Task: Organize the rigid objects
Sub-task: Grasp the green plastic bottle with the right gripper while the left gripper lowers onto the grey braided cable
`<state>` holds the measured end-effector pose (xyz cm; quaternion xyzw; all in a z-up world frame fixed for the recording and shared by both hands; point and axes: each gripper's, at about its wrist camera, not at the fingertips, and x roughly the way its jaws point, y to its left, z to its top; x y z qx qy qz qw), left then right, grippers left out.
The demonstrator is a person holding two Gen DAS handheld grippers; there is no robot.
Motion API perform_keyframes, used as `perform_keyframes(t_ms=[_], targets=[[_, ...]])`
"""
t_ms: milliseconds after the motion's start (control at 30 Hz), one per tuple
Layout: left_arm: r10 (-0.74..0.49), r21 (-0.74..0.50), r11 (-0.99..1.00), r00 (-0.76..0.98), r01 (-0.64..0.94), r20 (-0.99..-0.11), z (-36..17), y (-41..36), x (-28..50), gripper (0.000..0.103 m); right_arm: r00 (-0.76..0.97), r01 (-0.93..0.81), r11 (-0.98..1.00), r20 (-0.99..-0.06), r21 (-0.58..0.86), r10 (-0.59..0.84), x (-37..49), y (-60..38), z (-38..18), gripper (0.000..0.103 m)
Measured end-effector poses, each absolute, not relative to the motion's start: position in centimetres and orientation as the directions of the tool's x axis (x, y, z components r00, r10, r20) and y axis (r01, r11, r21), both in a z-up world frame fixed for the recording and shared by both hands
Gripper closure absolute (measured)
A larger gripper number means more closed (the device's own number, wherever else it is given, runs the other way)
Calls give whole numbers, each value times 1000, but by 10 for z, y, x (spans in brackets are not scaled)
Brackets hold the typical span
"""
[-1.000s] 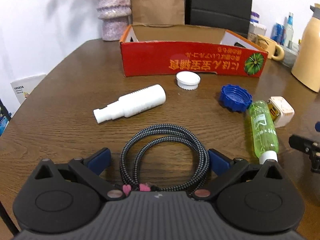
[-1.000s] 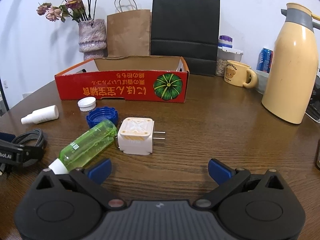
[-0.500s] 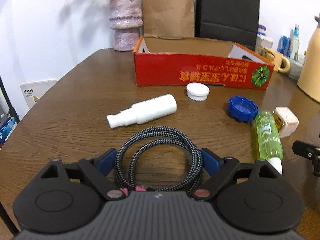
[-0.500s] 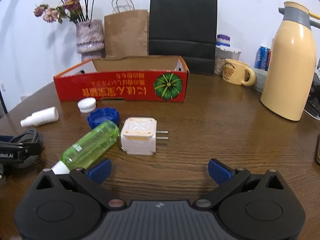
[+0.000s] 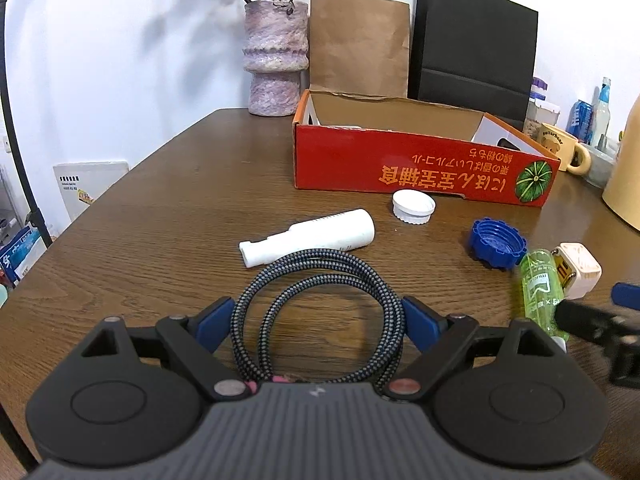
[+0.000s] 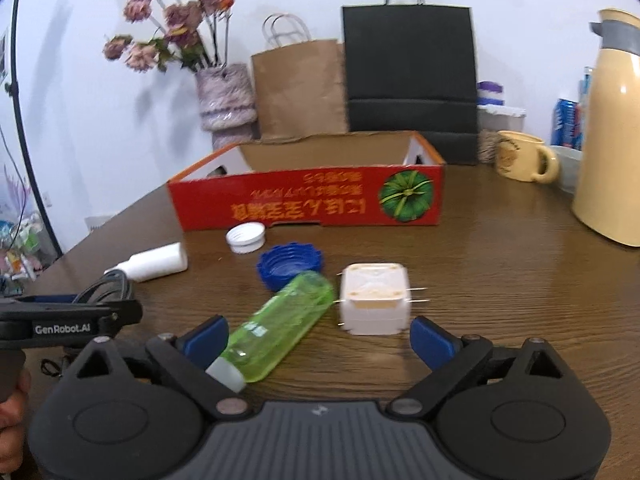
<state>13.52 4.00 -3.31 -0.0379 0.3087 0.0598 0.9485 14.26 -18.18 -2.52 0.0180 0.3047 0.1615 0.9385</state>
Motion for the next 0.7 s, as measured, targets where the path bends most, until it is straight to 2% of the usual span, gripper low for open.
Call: perform_keyframes(t_ms=[67, 233, 533, 700], targets=[[88, -43, 989, 803, -140, -589, -32, 42, 135, 13, 746, -301, 945, -585, 128, 317, 146, -173, -27, 15], [89, -54, 988, 808, -148, -583, -31, 45, 133, 13, 725, -314, 941, -609, 123, 322, 152, -161, -30, 20], [85, -61, 987, 808, -147, -583, -32, 46, 132, 13, 716, -289, 956, -651, 55, 254, 163, -163, -32, 53], [84, -62, 987, 807, -148, -584, -32, 46, 133, 13, 711, -303, 952, -652, 52, 262, 174, -162, -31, 55]])
